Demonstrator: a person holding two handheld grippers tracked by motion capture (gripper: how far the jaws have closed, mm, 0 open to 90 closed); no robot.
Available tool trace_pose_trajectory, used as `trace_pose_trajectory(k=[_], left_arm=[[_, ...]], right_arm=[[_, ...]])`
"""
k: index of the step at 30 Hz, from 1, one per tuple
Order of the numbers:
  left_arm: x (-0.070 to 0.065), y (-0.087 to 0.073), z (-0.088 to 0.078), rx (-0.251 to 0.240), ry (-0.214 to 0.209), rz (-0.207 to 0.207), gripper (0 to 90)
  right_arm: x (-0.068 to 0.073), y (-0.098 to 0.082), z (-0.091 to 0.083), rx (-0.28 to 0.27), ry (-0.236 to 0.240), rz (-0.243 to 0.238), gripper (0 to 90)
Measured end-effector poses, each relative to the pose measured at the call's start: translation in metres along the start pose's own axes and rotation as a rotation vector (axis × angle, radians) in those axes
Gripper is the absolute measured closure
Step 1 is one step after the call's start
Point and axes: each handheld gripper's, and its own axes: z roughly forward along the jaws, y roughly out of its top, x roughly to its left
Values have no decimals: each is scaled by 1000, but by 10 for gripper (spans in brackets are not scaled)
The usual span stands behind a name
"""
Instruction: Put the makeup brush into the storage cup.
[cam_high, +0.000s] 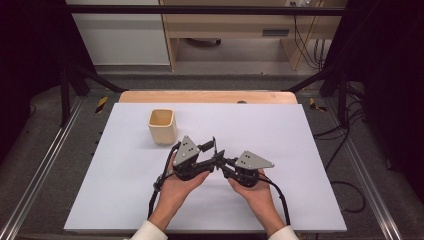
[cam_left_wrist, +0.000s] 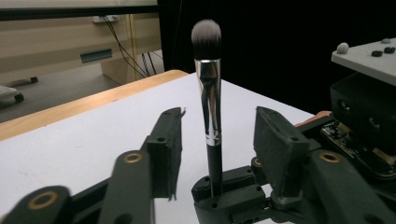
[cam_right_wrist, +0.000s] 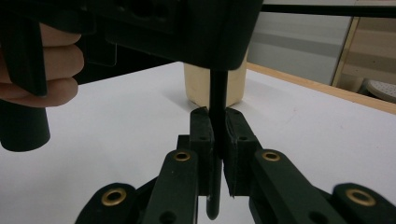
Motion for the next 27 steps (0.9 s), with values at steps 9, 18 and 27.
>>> trace_pose_trajectory(k=[9, 18, 27], left_arm=[[2, -1, 2, 11, -9, -43, 706], [5, -2, 1, 23, -20, -84, 829], [8, 0, -4, 17, -8, -71, 834]], right_arm=[[0, 0, 0, 1, 1, -2, 834], [1, 0, 0, 6, 2, -8, 834], [1, 1, -1, 23, -24, -42, 693]])
